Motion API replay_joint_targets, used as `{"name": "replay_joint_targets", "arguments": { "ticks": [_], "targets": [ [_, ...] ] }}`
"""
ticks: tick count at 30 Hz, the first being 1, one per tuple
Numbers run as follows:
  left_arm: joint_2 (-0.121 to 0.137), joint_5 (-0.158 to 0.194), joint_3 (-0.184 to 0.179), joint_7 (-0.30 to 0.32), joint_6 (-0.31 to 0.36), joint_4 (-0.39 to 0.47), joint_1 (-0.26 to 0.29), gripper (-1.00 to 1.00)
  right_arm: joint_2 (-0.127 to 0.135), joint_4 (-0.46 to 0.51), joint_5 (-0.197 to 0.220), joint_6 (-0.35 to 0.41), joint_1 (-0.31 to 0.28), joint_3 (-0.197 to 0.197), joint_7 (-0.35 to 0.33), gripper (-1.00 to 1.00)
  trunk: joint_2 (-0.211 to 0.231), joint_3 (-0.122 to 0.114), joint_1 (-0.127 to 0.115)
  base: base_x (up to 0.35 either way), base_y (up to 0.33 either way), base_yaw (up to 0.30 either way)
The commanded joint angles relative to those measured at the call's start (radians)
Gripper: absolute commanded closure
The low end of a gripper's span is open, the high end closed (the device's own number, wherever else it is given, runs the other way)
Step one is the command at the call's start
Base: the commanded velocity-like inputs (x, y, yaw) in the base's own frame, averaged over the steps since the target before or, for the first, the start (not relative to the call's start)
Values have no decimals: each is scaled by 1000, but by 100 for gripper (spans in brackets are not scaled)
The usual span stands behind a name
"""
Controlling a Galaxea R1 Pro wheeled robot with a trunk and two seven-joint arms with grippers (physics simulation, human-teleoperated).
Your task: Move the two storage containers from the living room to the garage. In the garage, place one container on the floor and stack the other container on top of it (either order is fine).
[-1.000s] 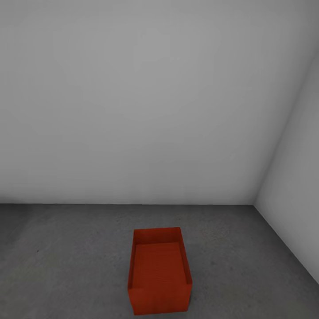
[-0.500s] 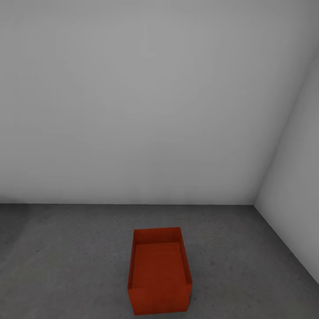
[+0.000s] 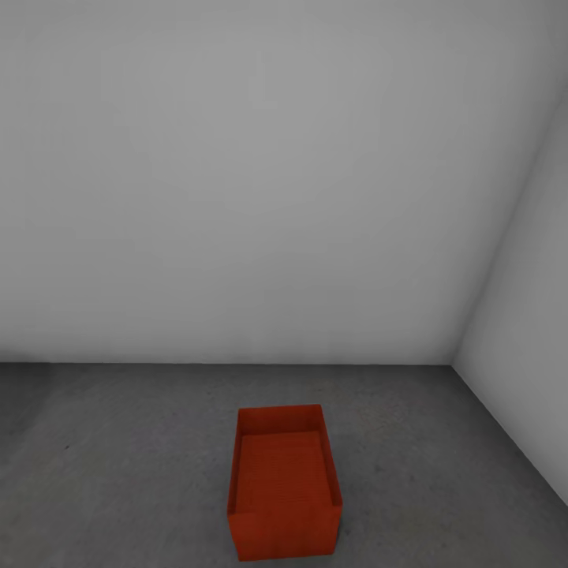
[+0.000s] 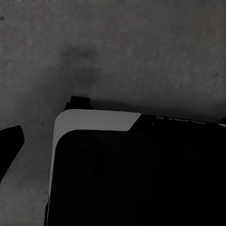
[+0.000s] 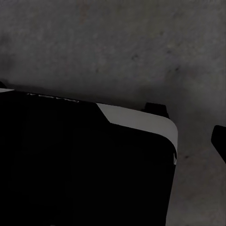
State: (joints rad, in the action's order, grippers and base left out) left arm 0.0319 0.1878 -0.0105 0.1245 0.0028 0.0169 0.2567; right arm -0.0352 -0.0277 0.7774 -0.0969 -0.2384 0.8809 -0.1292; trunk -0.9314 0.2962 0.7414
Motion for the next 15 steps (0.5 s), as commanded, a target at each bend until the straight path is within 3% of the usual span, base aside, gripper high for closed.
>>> {"name": "replay_joint_targets", "arguments": {
  "ticks": [1, 15],
  "targets": [
    [0, 9, -2, 4, 0, 0, 1, -100, 0, -3, 10, -4, -1, 7, -6, -100, -1, 1, 0, 0, 0, 0],
    [0, 7, -3, 4, 0, 0, 1, -100, 5, -3, 12, -4, -1, 7, -6, -100, -1, 1, 0, 0, 0, 0]
  ]
}}
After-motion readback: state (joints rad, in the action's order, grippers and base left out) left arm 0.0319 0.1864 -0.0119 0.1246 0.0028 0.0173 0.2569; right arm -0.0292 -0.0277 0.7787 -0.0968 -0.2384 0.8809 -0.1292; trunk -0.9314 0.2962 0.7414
